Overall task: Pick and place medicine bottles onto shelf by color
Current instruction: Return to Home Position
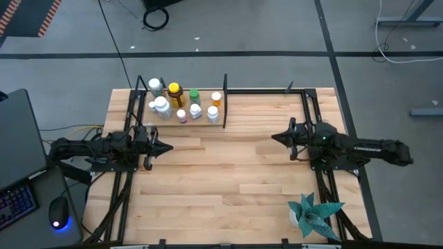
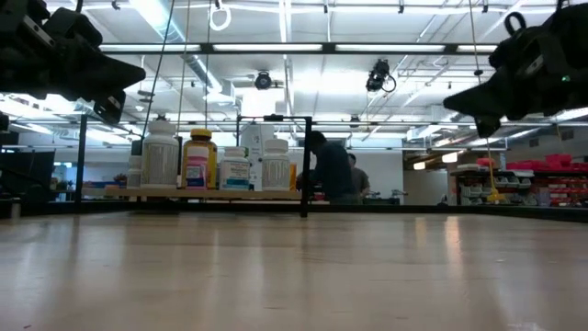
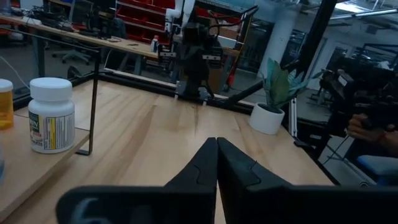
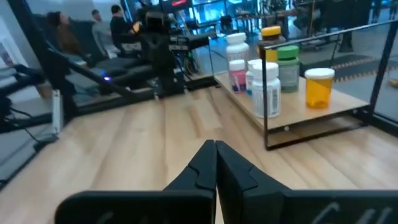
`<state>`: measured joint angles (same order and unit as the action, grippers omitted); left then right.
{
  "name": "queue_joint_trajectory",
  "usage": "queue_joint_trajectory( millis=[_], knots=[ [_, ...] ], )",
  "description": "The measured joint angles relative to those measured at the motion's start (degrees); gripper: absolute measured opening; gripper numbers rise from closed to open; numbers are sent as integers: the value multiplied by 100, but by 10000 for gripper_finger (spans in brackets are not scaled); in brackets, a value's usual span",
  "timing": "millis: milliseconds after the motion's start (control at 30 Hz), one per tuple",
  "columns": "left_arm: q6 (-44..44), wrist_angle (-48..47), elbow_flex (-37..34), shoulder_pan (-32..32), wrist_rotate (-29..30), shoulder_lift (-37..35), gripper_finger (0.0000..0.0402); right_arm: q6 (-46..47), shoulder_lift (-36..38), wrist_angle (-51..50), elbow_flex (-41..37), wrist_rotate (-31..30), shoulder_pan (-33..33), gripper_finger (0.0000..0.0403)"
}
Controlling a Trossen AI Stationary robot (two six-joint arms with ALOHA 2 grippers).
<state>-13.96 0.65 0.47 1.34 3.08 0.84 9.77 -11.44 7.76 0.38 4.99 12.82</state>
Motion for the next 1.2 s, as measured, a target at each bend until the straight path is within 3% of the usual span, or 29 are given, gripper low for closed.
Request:
queue_joint_trajectory(
  millis=[100,233,733,967,1200],
  knots=[
    [-28,6,0,0,52,0,11,216,632,-642,0,-50,-13,9],
    [-55,-11,14,0,106,0,5,270,937,-628,4,39,-238,9],
    [-164,-27,22,0,104,0,6,122,925,-698,0,-496,-1514,8],
    [-15,-55,26,0,-82,0,28,-133,925,-696,0,-525,-1556,20],
    [306,-51,28,0,-148,0,15,-237,922,-696,-2,-520,-1532,19]
  ],
)
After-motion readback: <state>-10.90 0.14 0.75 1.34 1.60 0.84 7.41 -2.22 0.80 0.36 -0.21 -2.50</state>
